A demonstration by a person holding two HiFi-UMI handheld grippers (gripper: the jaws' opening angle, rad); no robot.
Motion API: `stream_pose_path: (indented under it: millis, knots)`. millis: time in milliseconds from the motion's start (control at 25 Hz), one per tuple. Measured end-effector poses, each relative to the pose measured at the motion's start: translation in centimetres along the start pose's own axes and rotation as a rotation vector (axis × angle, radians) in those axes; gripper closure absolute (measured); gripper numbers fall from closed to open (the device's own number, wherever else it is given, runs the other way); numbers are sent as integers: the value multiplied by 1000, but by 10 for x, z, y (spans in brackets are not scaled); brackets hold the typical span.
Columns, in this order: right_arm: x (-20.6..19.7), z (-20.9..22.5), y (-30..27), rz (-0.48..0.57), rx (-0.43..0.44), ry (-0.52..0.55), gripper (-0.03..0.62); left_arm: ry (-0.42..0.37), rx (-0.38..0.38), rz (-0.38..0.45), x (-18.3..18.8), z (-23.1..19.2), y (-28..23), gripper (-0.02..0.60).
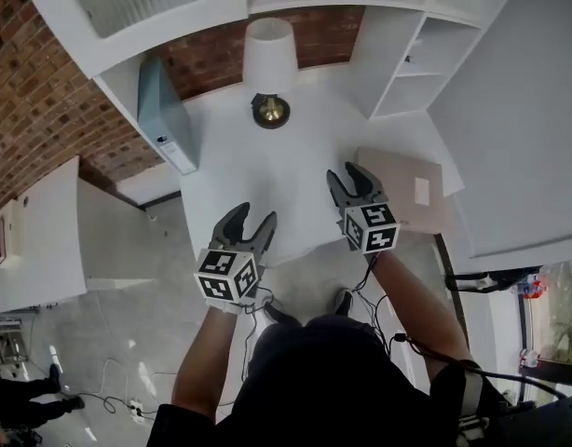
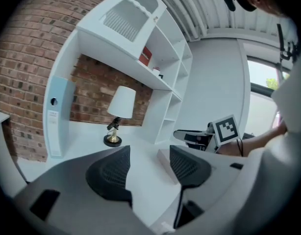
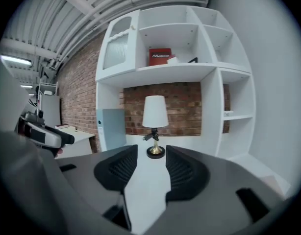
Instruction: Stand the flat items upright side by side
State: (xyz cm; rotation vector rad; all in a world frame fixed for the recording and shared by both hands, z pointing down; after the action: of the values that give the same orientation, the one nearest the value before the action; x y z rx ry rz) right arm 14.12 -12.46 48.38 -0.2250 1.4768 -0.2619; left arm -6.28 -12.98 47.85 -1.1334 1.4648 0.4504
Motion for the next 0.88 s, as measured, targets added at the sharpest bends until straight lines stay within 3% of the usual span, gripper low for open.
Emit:
stream_pose_path:
  millis: [120, 320, 600, 880]
  knots:
    - [-9, 70, 35, 3, -80, -54, 416, -17, -62, -26, 0, 51, -44, 331]
    - [-33, 179, 91, -24, -179, -114, 407, 76, -149, -84, -15, 116, -114, 330]
    - [-87, 296, 153, -103, -276, -197, 395, 111, -109, -212, -65, 143, -190, 327]
    - [-163, 353, 185, -223, -278, -350, 367, 181, -83, -327, -118, 161, -247, 310]
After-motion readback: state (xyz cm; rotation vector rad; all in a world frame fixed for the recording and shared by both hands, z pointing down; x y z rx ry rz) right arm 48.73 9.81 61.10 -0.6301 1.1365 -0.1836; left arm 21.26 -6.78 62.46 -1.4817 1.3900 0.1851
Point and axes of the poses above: the fingertips, and each gripper's own axes: y backward along the fingers, z to its right, x out of its top, the point moved 2 cm from there along y, backward along the fingers, and after that the axes turned 3 degrees about -y, right-handed, at the moved point
